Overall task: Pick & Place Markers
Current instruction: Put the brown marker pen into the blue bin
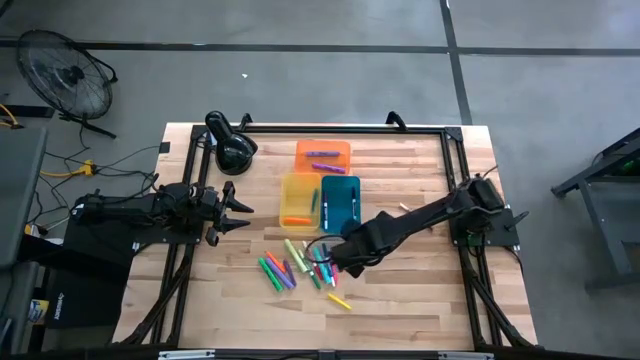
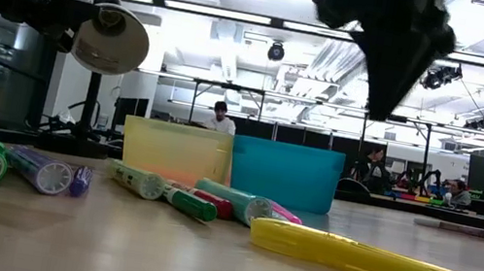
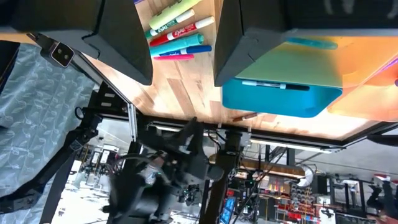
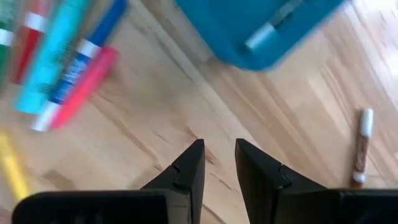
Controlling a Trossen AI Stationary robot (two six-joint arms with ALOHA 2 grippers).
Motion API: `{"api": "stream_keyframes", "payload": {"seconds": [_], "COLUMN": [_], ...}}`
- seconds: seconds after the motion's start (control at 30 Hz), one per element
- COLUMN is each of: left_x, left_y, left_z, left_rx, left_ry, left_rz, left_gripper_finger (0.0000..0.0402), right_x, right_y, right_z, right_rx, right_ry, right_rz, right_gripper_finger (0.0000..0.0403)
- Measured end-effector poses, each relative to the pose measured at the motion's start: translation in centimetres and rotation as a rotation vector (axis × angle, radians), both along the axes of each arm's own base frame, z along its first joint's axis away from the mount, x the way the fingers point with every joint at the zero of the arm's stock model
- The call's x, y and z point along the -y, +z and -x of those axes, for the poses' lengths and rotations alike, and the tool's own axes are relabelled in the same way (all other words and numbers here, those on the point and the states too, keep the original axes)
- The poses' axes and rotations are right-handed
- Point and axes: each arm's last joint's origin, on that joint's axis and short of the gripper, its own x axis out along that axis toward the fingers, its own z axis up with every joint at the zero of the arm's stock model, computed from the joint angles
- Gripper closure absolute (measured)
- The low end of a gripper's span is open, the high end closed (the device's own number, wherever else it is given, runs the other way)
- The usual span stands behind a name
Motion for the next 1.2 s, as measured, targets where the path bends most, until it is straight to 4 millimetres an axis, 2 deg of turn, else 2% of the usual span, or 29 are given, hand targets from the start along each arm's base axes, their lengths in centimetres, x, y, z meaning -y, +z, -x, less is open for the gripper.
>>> {"api": "stream_keyframes", "payload": {"seconds": [0.13, 0.3, 0.43, 0.6, 0.7, 0.93, 1.03, 1.2], "left_x": [0.0, 0.0, 0.0, 0.0, 0.0, 0.0, 0.0, 0.0], "left_y": [0.0, 0.0, 0.0, 0.0, 0.0, 0.0, 0.0, 0.0], "left_z": [0.0, 0.0, 0.0, 0.0, 0.0, 0.0, 0.0, 0.0], "left_rx": [0.000, 0.000, 0.000, 0.000, 0.000, 0.000, 0.000, 0.000], "left_ry": [0.000, 0.000, 0.000, 0.000, 0.000, 0.000, 0.000, 0.000], "left_rz": [0.000, 0.000, 0.000, 0.000, 0.000, 0.000, 0.000, 0.000], "left_gripper_finger": [0.0232, 0.0232, 0.0232, 0.0232, 0.0232, 0.0232, 0.0232, 0.0232], "right_x": [1.3, 4.4, 6.4, 9.0, 10.5, 14.0, 15.1, 17.0], "right_y": [-1.9, -3.9, -4.1, -4.2, -4.6, -4.7, -4.8, -4.7], "right_z": [3.2, 7.8, 10.7, 13.3, 14.4, 15.3, 15.3, 15.9], "right_rx": [0.019, 0.006, -0.050, -0.142, -0.191, -0.244, -0.226, -0.260], "right_ry": [-0.032, -0.092, -0.058, 0.093, 0.194, 0.123, 0.129, 0.134], "right_rz": [-0.061, -0.132, -0.112, -0.043, -0.049, -0.068, -0.105, -0.093], "right_gripper_finger": [0.0324, 0.0324, 0.0324, 0.0324, 0.0324, 0.0320, 0.0297, 0.0230]}}
